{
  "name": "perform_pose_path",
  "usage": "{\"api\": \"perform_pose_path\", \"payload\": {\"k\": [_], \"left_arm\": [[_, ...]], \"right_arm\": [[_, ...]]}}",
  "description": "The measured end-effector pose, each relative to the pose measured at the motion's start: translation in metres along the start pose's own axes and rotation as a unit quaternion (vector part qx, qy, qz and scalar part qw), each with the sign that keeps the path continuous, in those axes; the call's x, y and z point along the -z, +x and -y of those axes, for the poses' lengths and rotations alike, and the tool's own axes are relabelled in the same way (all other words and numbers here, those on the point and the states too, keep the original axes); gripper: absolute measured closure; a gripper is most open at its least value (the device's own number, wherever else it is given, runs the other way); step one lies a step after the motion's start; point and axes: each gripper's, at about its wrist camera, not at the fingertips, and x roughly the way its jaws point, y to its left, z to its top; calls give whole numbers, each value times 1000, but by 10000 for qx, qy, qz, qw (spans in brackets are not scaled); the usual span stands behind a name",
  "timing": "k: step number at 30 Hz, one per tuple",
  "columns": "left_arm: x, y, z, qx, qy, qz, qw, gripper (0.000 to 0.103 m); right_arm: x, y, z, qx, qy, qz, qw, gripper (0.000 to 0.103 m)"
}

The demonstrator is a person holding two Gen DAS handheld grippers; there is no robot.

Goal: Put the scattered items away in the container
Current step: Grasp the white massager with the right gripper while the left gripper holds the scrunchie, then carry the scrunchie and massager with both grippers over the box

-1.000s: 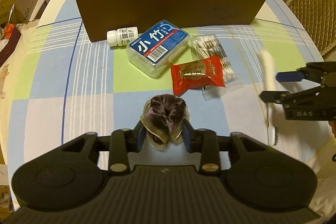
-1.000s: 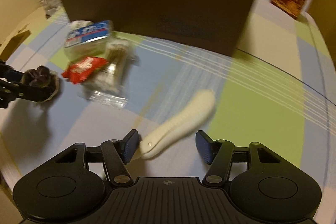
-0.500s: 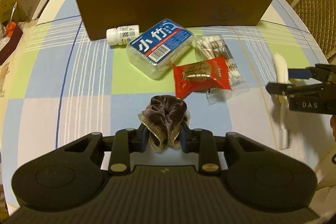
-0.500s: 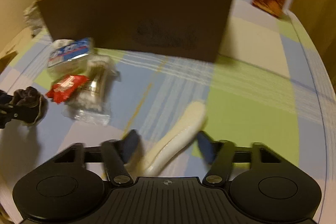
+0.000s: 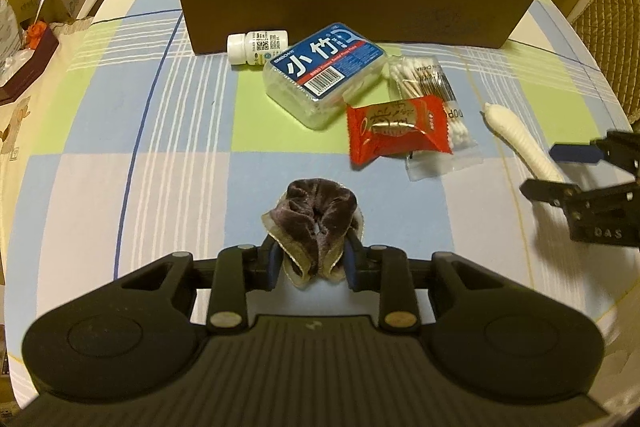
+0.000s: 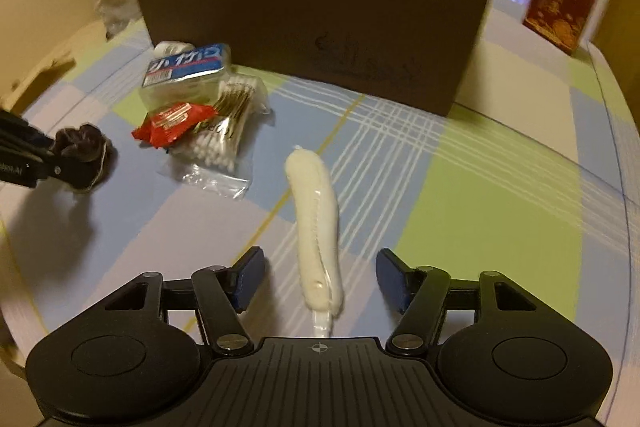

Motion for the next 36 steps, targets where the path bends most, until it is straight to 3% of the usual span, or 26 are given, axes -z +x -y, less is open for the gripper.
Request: {"api": "perform_pose_path", "payload": {"k": [2, 3, 10, 21, 36], "left_arm": [[-1, 1, 1, -7, 25, 26, 10000, 78], [-2, 1, 2, -5, 43, 30, 10000, 79], [-8, -12, 4, 105, 56, 153, 9998, 83], [-30, -51, 10, 119, 163, 651, 9977, 83], [-63, -74, 14, 96, 394, 1017, 9940, 83]], "right_arm": [[-1, -1, -1, -14, -35, 85, 10000, 77], [-3, -1, -2, -15, -64, 93, 9999, 80], [-2, -10, 1, -111, 116, 109, 9998, 81], [-30, -51, 24, -583, 912, 804, 9909, 80], [-69, -70, 25, -808, 906, 1134, 9861, 80]]}}
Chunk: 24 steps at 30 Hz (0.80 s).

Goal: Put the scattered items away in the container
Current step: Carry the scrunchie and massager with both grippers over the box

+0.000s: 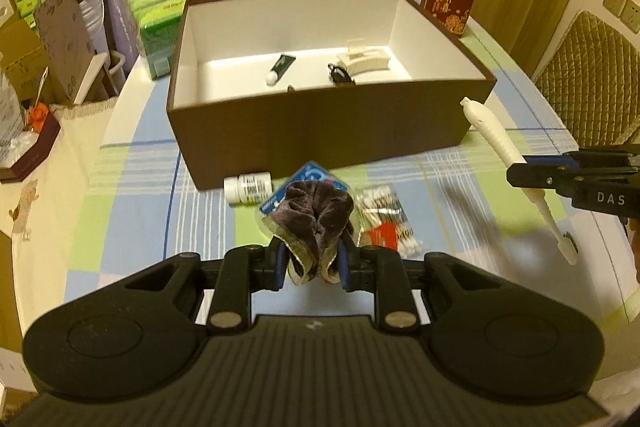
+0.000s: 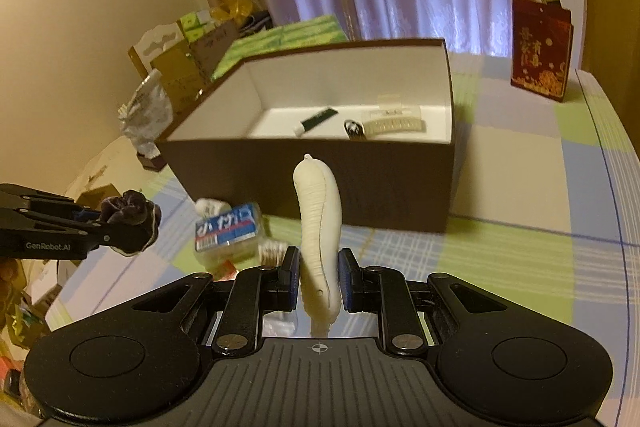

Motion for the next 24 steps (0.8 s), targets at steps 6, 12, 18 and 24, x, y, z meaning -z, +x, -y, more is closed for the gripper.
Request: {"api": "perform_pose_path", "payload": {"k": [6, 12, 18, 24], "left_arm": [[-19, -4, -3, -16, 102, 209, 9997, 83], [-44, -3, -7, -62, 220, 427, 9988, 83], [-75, 3, -14, -95, 326, 632, 9974, 83], [-111, 15, -22, -126, 460, 781, 9958, 83]], "right_arm": [[-21, 4, 0, -86, -16, 150, 9998, 80], [-51, 11, -2, -112, -136, 384, 9991, 80], [-91, 24, -1, -165, -231, 631, 9976, 80], [-133, 45, 10, -215, -206, 805, 9963, 80]]}}
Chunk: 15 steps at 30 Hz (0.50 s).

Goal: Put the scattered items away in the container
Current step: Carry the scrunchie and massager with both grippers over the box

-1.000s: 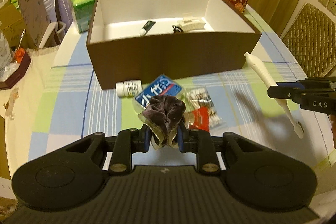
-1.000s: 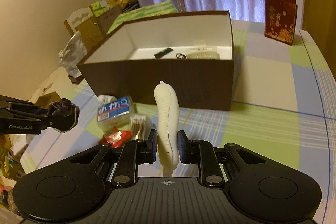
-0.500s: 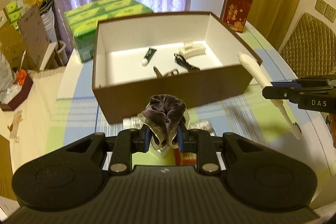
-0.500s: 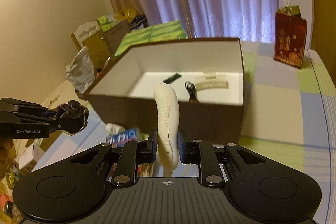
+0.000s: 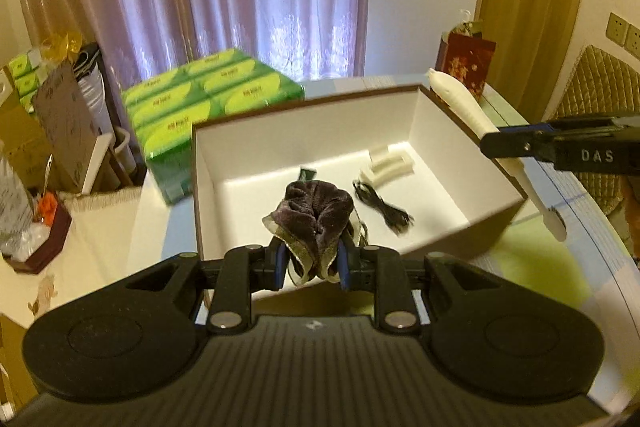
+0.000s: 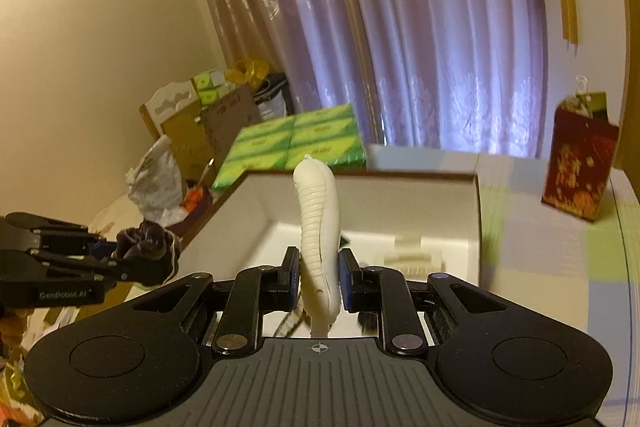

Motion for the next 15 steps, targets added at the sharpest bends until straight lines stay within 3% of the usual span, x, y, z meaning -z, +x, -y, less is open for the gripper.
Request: {"api": "perform_pose_path", "payload": {"k": [9, 15], "left_arm": [[-33, 36, -15, 19, 84, -47, 10000, 83], [-36, 68, -18, 78, 88, -274, 9996, 83]], "right_arm": [[-24, 43, 24, 334, 79, 66, 9994, 80], [-15, 72, 39, 696, 19, -229, 9973, 80]]}}
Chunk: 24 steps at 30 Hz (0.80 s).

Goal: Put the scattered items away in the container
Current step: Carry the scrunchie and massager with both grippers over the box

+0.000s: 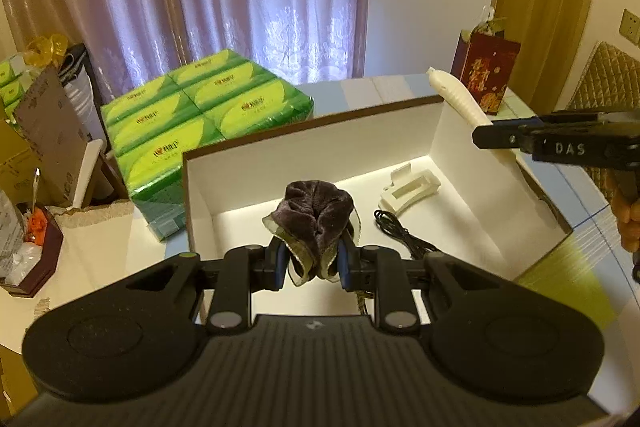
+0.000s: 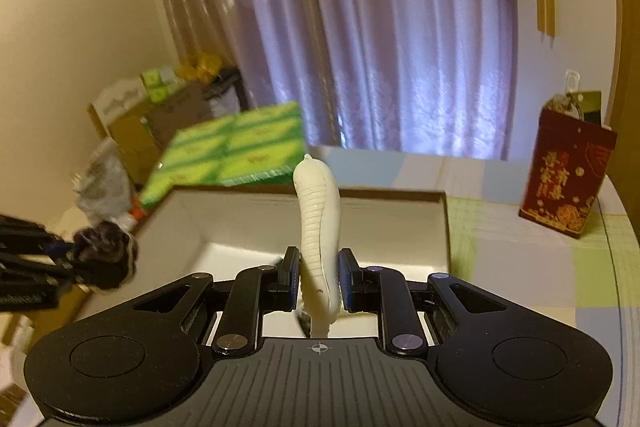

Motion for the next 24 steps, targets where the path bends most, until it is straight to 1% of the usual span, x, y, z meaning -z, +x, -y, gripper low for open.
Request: {"api": "perform_pose_path", "payload": {"k": [5, 10, 16, 24], "left_arm": [[3, 28, -4, 24, -73, -280, 9996, 83], [8, 50, -6, 0, -74, -526, 9986, 83], [16, 71, -6, -36, -98, -841, 9964, 83], [24, 88, -3, -160, -20, -1215, 9925, 83]], "right_arm": [[17, 27, -1, 155, -322, -369, 9987, 80], [29, 43, 0, 152, -513, -626, 9966, 80], [37, 55, 0, 118, -658, -997, 9928, 80], [41, 62, 0, 162, -703, -1187, 9903, 80]]}}
